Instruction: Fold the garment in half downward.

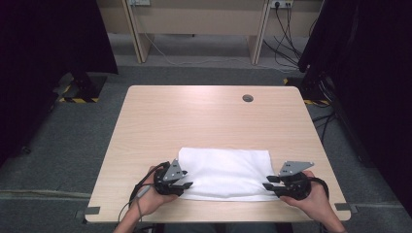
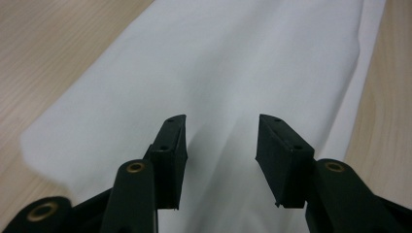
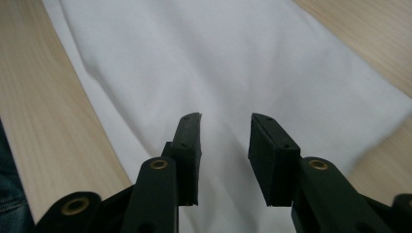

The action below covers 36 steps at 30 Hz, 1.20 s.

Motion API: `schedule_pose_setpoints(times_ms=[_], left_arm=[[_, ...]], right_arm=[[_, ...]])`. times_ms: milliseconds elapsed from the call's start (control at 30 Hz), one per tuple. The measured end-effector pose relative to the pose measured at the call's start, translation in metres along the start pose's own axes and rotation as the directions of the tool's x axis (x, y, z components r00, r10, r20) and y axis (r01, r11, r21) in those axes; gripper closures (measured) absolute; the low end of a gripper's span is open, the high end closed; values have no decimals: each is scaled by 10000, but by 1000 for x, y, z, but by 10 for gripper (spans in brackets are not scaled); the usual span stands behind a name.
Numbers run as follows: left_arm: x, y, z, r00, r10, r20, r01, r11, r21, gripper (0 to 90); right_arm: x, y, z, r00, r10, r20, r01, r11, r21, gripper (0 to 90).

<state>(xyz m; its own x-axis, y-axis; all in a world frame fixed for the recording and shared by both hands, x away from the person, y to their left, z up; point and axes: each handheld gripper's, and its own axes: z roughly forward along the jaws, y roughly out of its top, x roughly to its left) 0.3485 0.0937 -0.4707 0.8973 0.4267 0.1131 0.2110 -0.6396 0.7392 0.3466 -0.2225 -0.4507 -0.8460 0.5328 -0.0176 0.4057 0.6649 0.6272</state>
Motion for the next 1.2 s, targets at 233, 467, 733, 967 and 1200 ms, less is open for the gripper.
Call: schedule_pose_setpoints(times_ms=[233, 467, 733, 967, 1200], left_arm=[[-4, -1, 5, 9999, 151, 74, -152, 9997, 180, 537], [-8, -3, 3, 9998, 142, 100, -144, 9997, 192, 546], [-7, 7, 3, 9998, 151, 147, -150, 9999, -35, 518], [-3, 13, 14, 9999, 73, 143, -73, 10000, 19, 511], [-4, 7, 16, 9993, -13, 375, 5, 9998, 206, 512]], right_arm=[[10, -2, 12, 9994, -229, -264, 235, 9994, 252, 660], [15, -6, 11, 9990, -247, -375, 256, 9994, 233, 674], [15, 5, 6, 9986, -214, -474, 216, 9998, 39, 625], [0, 25, 23, 9993, 197, -314, -196, 9998, 27, 596], [2, 21, 33, 9994, 178, -284, -173, 9997, 195, 581]])
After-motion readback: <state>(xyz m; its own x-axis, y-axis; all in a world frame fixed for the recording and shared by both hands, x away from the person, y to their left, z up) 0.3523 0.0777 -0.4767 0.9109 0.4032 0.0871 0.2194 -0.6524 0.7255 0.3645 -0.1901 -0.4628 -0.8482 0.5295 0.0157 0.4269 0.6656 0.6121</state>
